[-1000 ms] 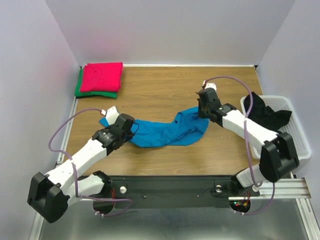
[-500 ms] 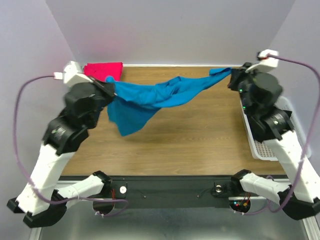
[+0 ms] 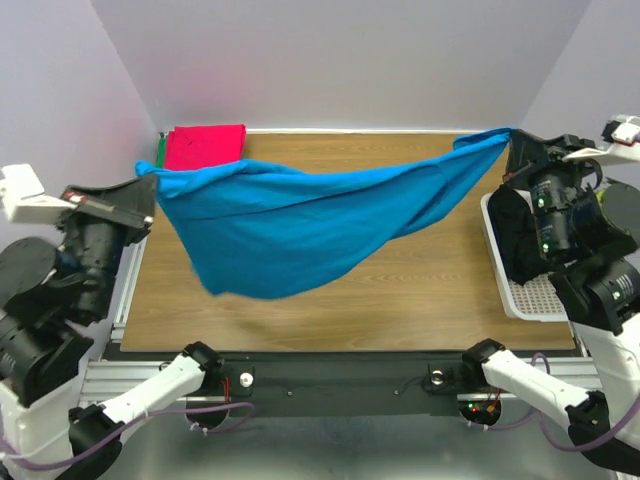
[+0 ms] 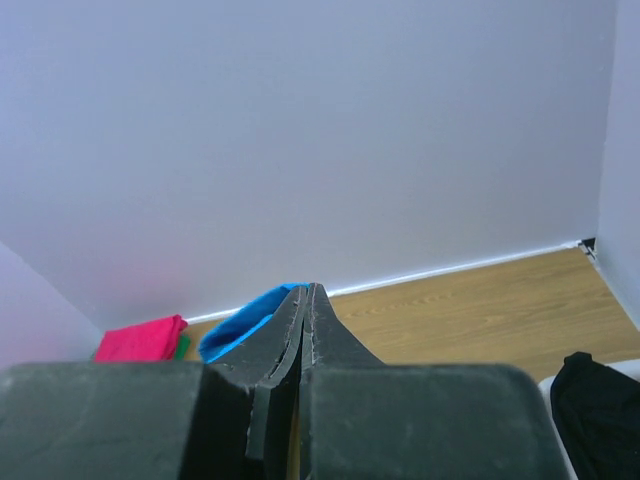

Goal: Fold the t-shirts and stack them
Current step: Flatten the tshirt out

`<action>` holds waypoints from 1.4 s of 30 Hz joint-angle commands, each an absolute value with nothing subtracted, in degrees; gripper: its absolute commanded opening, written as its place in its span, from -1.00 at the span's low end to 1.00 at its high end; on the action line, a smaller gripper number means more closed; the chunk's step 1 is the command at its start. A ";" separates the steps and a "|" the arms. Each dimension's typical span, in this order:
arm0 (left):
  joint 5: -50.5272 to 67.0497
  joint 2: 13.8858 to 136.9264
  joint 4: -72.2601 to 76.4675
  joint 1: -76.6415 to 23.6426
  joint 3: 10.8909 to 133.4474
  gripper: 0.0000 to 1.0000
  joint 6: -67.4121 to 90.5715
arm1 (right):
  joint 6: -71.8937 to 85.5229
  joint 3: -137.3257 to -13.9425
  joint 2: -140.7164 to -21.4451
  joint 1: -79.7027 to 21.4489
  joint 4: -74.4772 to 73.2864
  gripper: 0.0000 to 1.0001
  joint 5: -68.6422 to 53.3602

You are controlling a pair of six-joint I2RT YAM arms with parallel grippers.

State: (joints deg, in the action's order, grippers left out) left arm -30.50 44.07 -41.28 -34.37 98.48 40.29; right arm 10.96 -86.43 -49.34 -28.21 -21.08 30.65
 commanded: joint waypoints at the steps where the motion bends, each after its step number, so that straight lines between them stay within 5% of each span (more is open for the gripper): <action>1: -31.73 49.12 -40.00 -34.10 94.67 -1.00 39.38 | 11.60 -85.26 -52.29 -28.30 -21.27 -0.99 34.00; 8: -31.22 61.50 -30.71 -30.61 78.59 -0.96 39.30 | 15.72 -73.07 -58.88 -28.21 -21.62 -0.99 43.50; 9: -28.59 63.87 -28.59 -28.06 76.75 -0.75 38.33 | 16.34 -71.73 -59.93 -28.21 -21.62 -0.99 44.98; 11: -16.74 73.00 -25.06 -23.49 72.87 0.35 36.75 | 18.01 -68.58 -64.06 -27.69 -21.62 -0.99 44.48; 12: -13.22 76.43 -25.31 -20.16 72.86 0.57 36.74 | 18.45 -67.95 -65.99 -26.21 -21.62 -0.99 43.34; 15: -10.82 86.55 -25.40 -19.60 72.87 0.66 36.56 | 19.69 -67.06 -73.46 -21.04 -21.71 -0.99 37.90; 24: -12.04 79.89 -19.86 -18.11 62.49 0.83 38.06 | 19.42 -65.04 -78.57 -15.56 -21.18 -0.99 34.72; 42: -11.88 105.71 -18.90 -11.96 78.57 0.61 33.14 | 18.99 -61.52 -79.28 -15.56 -20.04 -0.99 30.06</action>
State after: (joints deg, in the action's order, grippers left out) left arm -12.86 101.86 -20.23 -14.90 74.76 34.26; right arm 19.20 -60.99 -80.18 -15.42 -22.55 30.76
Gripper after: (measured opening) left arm 0.808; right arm 0.011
